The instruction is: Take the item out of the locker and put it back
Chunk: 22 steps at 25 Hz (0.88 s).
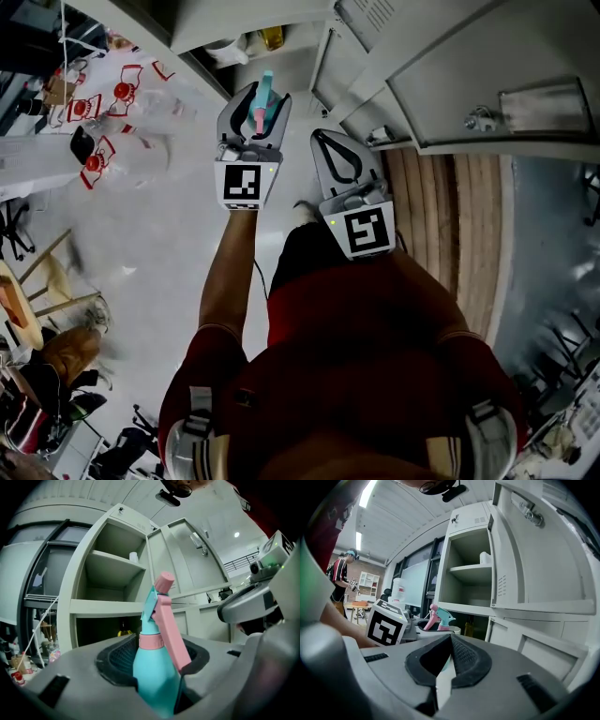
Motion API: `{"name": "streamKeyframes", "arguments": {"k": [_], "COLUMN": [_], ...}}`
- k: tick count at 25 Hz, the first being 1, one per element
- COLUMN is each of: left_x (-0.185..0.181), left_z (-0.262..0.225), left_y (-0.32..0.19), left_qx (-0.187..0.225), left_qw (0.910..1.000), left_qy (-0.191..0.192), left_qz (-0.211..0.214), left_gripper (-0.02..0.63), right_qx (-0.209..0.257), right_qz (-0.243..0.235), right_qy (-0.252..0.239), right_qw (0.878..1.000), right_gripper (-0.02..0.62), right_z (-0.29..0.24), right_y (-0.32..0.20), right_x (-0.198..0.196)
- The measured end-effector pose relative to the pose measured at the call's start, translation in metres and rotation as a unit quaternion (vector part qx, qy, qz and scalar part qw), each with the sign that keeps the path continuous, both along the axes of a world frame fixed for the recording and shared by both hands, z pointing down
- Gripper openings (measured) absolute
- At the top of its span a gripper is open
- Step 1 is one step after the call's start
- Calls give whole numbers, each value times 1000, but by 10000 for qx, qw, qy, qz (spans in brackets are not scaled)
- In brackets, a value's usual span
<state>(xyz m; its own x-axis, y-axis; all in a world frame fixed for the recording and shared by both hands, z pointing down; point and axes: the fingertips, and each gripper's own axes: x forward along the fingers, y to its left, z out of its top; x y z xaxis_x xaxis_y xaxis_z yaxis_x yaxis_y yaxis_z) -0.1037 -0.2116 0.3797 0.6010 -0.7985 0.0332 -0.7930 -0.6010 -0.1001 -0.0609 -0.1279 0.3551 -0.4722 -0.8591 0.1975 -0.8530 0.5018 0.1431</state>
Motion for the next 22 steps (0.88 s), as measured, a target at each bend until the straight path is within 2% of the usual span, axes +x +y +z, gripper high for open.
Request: {"name": "streamKeyframes", "arguments": {"k": [12,22], "left_x": [9,23], "left_z": [59,97], "left_y": [-24,-49], "left_qx": [-118,-31], "left_qw": [9998,9998], "left_qy": [-155,-171], "left_qz": [38,47], "left_gripper": [219,219], "right_qx": [-156,-133], "right_qz": [-6,-104], "right_qy": [90,210], "right_qw": [9998,9996], "right_gripper": [-3,-3], "right_z": [33,62], "right_y": [-8,-16], "right_x": [-1,2]}}
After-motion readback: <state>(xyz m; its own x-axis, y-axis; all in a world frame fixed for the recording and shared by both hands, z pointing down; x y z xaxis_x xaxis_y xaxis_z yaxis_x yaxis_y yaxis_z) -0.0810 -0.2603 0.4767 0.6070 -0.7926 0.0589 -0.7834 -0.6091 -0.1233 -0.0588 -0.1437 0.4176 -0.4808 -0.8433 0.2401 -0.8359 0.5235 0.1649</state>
